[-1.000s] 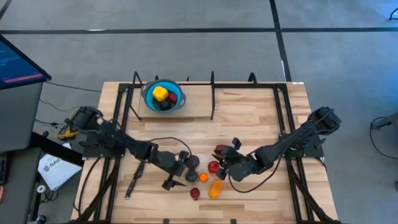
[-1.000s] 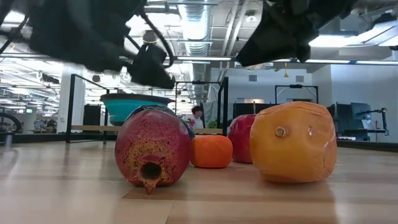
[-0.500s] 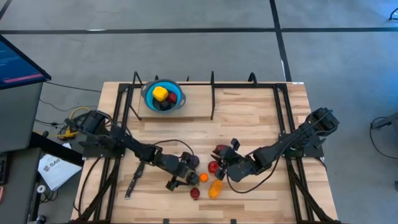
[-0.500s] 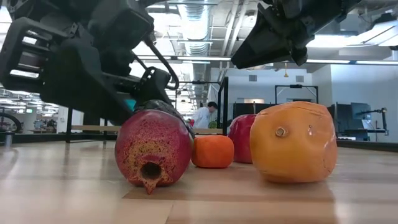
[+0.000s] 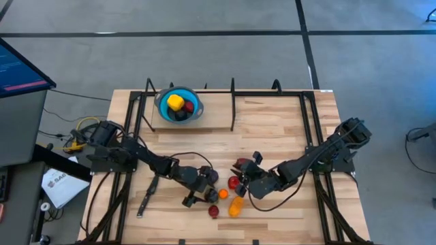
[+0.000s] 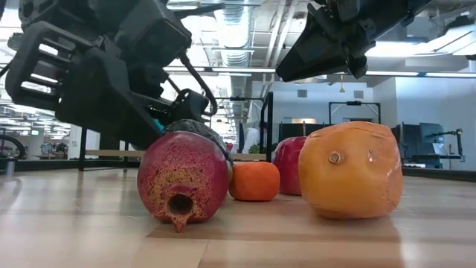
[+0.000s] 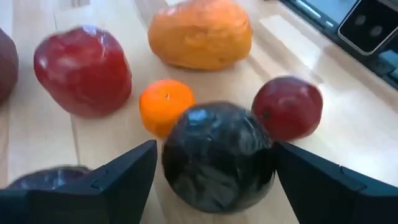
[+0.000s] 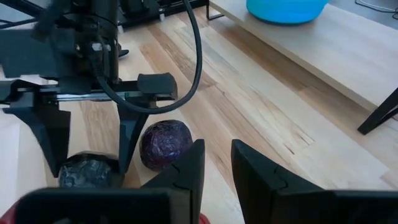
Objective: Pick & Place Fruit
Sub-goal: Put the mangosteen in the blue strainer bowl on the shelf
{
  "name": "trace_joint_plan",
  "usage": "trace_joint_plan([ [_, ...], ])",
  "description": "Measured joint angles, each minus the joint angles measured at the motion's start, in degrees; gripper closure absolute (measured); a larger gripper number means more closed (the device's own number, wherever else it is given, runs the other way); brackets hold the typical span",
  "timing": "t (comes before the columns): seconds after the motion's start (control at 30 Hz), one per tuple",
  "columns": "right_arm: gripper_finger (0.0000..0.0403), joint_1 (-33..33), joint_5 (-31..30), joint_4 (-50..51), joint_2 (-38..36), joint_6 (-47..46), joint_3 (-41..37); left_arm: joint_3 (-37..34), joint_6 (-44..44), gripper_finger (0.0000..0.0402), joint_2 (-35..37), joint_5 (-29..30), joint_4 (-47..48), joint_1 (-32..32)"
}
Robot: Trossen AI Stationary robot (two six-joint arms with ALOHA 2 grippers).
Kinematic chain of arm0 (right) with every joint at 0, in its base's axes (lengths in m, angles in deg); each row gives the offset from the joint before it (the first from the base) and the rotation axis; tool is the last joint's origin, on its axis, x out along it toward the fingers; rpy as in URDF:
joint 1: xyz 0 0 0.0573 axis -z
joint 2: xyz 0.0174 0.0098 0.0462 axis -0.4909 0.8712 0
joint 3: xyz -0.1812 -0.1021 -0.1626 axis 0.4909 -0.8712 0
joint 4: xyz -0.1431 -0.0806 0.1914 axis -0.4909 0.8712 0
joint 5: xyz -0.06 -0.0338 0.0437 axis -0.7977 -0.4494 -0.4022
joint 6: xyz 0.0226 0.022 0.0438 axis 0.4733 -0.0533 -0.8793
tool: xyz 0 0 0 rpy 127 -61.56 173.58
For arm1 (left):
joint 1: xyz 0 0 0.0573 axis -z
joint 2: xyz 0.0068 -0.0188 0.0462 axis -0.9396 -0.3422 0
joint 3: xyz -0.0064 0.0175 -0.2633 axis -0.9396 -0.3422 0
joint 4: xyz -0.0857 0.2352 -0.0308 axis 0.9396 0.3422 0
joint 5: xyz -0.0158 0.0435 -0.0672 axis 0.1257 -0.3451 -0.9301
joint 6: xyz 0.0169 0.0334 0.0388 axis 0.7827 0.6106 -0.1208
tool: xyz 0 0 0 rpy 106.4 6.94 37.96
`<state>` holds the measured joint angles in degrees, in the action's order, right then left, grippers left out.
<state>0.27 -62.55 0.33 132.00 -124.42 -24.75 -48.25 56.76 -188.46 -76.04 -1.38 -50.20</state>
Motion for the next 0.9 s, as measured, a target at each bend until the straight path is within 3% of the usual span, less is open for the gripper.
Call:
trace_joint_plan([
  [0.27, 0.0329, 0.0, 0.0, -0.57, -0.02, 0.39, 0.0, 0.03, -0.52, 0.015, 1.25, -0.76, 0.33, 0.22],
  [0.47, 0.0329, 0.47, 0.02, -1.57, -0.02, 0.44, 0.02, -1.57, -4.51, 0.0162, 9.13, -0.7, 4.97, 0.22],
  [0.63, 0.0329, 3.49, 0.63, -6.8, -0.02, 1.88, 0.02, -6.1, -8.03, 0.0154, 24.18, 3.56, 10.28, 0.63],
  [0.9, 0.0315, 9.65, 14.66, -29.01, 0.07, 29.66, 0.04, -24.36, -17.56, 0.0153, 53.23, 17.16, 7.76, -1.68],
])
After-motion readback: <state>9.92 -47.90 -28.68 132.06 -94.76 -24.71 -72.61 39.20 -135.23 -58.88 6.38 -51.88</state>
